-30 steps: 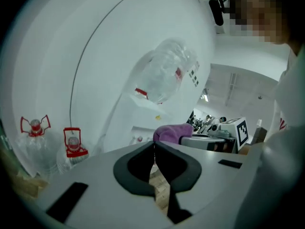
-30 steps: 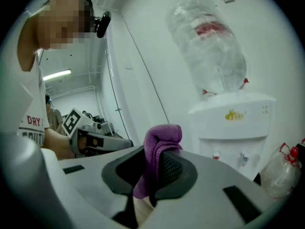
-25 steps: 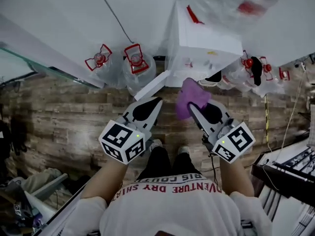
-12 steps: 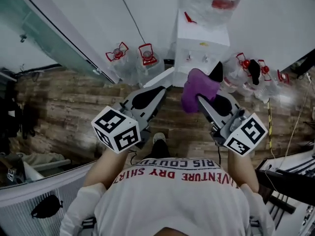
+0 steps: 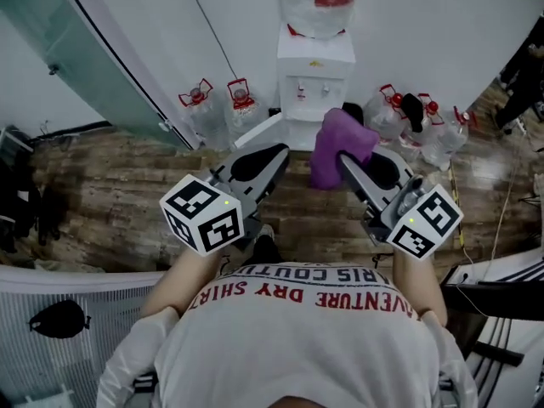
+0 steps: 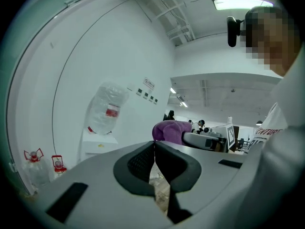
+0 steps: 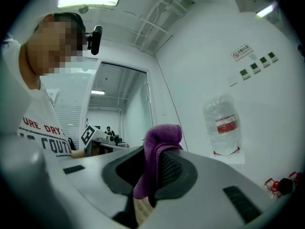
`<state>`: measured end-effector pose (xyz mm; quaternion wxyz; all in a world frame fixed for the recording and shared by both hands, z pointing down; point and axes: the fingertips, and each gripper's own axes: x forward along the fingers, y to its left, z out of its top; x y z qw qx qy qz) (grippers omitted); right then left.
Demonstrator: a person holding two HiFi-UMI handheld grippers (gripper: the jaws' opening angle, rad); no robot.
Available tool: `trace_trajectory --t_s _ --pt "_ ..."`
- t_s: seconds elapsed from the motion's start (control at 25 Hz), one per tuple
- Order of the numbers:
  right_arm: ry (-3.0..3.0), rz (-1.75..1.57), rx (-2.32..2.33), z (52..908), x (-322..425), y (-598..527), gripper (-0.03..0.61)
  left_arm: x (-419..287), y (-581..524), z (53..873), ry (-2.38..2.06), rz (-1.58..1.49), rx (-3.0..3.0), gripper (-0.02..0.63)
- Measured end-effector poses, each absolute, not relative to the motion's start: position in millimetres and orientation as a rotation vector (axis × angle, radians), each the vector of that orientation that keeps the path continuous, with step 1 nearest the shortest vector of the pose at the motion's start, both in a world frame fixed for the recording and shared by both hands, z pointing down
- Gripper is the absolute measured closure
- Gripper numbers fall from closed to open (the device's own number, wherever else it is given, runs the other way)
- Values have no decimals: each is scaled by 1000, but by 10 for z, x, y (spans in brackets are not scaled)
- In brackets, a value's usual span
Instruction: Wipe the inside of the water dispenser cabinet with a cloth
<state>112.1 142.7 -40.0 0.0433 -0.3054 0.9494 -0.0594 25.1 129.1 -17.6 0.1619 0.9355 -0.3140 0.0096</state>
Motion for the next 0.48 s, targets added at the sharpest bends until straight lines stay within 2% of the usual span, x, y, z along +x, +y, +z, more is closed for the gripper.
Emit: trace_trajectory --t_s 0.48 --pt "2865 -115 -972 -516 1336 1900 515 462 1795 -413 -894 3 2750 586"
